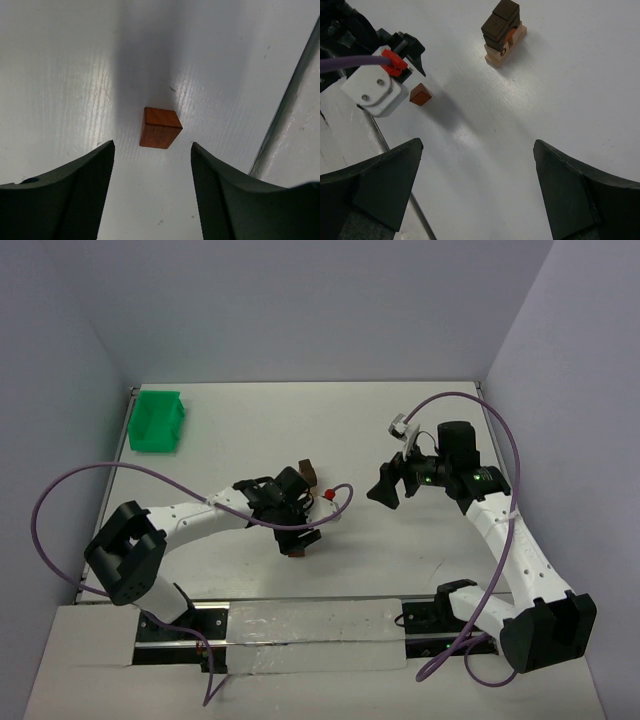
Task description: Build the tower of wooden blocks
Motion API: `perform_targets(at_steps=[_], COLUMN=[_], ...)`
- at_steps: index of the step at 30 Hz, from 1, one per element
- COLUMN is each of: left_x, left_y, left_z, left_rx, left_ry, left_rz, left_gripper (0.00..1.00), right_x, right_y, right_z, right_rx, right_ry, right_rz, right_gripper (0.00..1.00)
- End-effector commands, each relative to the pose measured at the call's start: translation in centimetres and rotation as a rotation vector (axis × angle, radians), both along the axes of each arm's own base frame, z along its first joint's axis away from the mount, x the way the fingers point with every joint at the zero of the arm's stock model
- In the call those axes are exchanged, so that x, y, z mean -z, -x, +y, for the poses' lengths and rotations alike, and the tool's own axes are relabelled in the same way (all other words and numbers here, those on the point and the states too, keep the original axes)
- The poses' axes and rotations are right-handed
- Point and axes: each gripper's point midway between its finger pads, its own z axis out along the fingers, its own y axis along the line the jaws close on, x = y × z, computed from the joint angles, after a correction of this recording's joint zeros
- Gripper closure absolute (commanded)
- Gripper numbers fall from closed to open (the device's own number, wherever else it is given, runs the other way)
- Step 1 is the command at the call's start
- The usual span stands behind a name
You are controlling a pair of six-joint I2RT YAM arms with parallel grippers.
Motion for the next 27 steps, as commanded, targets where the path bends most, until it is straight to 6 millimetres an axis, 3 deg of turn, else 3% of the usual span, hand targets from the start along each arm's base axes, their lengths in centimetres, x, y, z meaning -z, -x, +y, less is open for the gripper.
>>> perform_targets(at_steps=[1,15,20,27], left_x=[-0.5,1.0,0.5,-0.5], left_y=[-0.7,-0.2,0.1,1.0], left_z=[-2.1,-2.2,-2.8,-3.1], left_rx=[-0.011,0.02,0.047,0.081], left_ry=[0.02,-0.008,0.027,0.086], left_rz=[-0.036,-0.028,-0.02,-0.005], left_gripper=[0.36,0.46,0.66,0.82], right_x=[-0.5,0.3,0.5,0.3], right_y=[-0.4,-0.5,-0.5,-0.6], right_z=[-0.2,-0.3,-0.3,-0.2], right_rx=[-0.002,-0.014,-0.018,-0.017], right_ry=[-0.026,-0.034,-0.033,-0.043], right_rz=[-0.042,-0.016,-0.014,-0.008], right_gripper=[0.0,0.0,0.0,0.01])
